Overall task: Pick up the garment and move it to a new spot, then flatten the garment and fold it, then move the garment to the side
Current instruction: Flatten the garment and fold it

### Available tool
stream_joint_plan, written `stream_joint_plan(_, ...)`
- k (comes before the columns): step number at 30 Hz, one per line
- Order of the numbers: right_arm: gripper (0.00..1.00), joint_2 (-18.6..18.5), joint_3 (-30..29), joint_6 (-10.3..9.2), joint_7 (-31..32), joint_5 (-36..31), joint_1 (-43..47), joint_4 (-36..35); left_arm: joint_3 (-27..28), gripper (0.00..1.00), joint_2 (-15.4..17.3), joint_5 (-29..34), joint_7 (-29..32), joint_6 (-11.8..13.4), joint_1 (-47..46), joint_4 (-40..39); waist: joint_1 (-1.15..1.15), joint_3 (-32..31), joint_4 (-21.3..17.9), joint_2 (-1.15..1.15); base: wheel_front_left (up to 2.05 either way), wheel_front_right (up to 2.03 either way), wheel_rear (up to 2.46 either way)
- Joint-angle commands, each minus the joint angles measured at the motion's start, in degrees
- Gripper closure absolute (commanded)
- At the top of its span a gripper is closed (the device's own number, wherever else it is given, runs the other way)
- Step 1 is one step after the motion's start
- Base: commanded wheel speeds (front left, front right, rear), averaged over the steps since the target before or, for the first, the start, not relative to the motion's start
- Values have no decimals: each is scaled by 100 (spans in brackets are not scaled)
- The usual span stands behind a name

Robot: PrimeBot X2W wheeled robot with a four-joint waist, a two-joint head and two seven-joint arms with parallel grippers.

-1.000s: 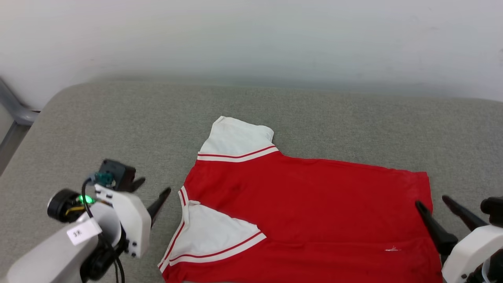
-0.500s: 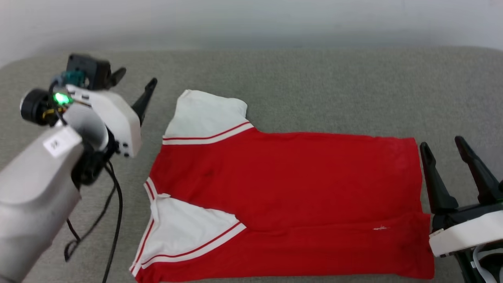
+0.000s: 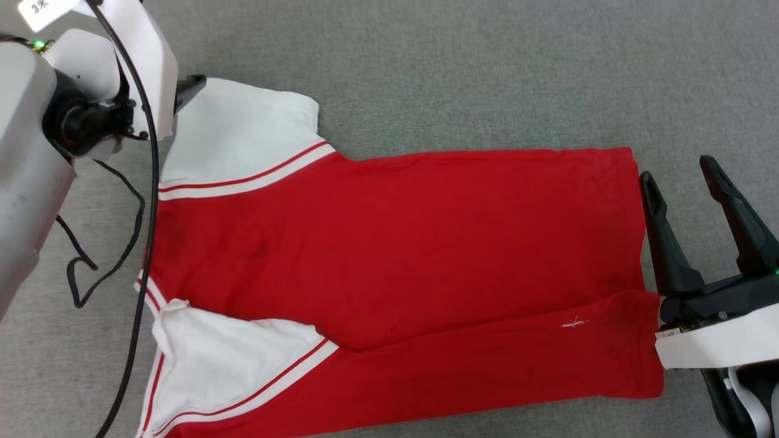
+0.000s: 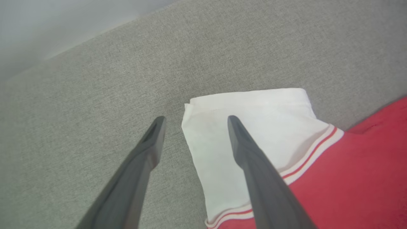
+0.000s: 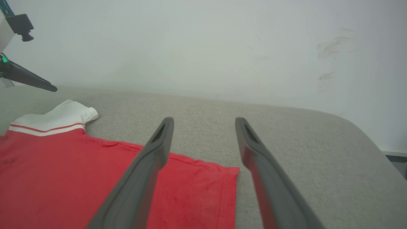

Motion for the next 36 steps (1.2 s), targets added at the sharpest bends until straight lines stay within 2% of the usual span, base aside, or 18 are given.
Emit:
stream_joint_plan(1, 0, -8, 12, -5, -19, -31, -74, -46, -36, 0, -3, -34, 153, -25, -101, 69, -1, 231, -163, 0, 0, 0, 0)
stream_joint_plan(9, 0, -41, 71, -5, -79, -22, -225, -14, -298, 0, -3, 52, 589, -88, -211, 467, -1, 480, -267, 0, 0, 0, 0)
stream_joint_plan(15, 0, -72, 81, -5, -86, -15, -277, -19, -751, 0, 19, 170, 998, -147, 64, 643, -1, 531, -256, 0, 0, 0, 0)
stream_joint_plan(16, 0, -79, 78, -5, -77, -7, -284, -29, -775, 26, 11, 132, 1009, -157, 95, 629, -1, 528, -254, 0, 0, 0, 0)
stream_joint_plan(17, 0, -89, 67, -5, -67, 1, -283, -35, -795, 100, -1, 99, 1026, -164, 124, 619, -1, 521, -249, 0, 0, 0, 0)
stream_joint_plan(22, 0, -174, -53, -5, -13, 97, -426, -112, -770, 100, 16, 58, 648, -163, 19, 516, -1, 398, -197, 0, 0, 0, 0)
stream_joint_plan(26, 0, -427, -232, -5, 278, 164, -570, -256, -772, 100, 3, 148, 233, -168, -131, 330, -1, 200, -100, 0, 0, 0, 0)
stream_joint_plan(31, 0, -1029, -181, -5, 1133, 473, -889, -188, -829, 100, -38, 135, -308, -170, -62, 64, -1, -122, 69, 0, 0, 0, 0)
stream_joint_plan(36, 0, -1794, 155, -6, 2399, 1143, -1350, 204, -989, 100, -16, 144, -618, -167, 53, -256, -1, -374, 252, 0, 0, 0, 0)
